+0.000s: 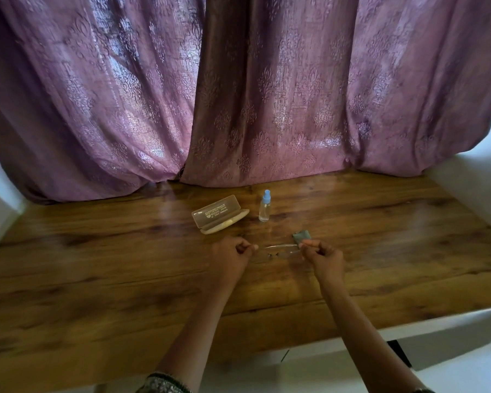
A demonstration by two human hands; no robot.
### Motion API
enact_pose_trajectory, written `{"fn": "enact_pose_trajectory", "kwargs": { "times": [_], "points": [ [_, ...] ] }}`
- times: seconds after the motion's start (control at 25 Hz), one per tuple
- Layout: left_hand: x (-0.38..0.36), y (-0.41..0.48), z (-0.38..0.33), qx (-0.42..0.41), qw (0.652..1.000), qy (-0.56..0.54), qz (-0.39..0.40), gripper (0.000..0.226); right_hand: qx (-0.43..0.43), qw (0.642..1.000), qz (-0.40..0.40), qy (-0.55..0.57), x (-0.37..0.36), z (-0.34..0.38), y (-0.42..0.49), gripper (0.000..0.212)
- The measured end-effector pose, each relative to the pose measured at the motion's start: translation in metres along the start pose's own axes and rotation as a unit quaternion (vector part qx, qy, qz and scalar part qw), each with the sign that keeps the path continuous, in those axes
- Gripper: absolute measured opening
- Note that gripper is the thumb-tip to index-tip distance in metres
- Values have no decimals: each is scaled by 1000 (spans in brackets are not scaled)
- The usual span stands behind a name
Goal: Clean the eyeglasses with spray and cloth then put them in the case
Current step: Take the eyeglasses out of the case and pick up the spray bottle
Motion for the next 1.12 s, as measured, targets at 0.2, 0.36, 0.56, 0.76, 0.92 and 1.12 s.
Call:
{"fn": "enact_pose_trajectory", "kwargs": {
  "times": [0.2, 0.36, 0.56, 0.76, 0.92, 1.12],
  "points": [
    [12, 1, -8, -29, 997, -8, -77, 13, -23, 1000, 13, 15, -3, 6, 0, 4],
    [15, 2, -6, -26, 995, -6, -91, 11, -37, 998, 29, 29, -8, 10, 1, 8],
    [18, 6, 0, 40, 991, -66, -109, 12, -42, 998, 33, 31, -13, 15, 2, 10],
    [19, 8, 2, 102, 983, -113, -103, 13, -40, 996, 65, -46, -14, 20, 2, 8],
    [16, 8, 6, 113, 980, -125, -105, 15, -37, 976, 111, -183, -14, 32, 0, 6],
    [16, 7, 5, 124, 978, -137, -96, 14, 29, 964, 52, -259, -15, 39, -6, 14]
  ]
}}
Point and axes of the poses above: each hand's wrist, its own y-axis towards the middle knuckle, its own x-axis out of the back of the hand, z = x × y, the point moved 3 cm from there along y, towards the middle knuckle, and after that the axes turned 3 degrees about y, right-handed, at the moved point
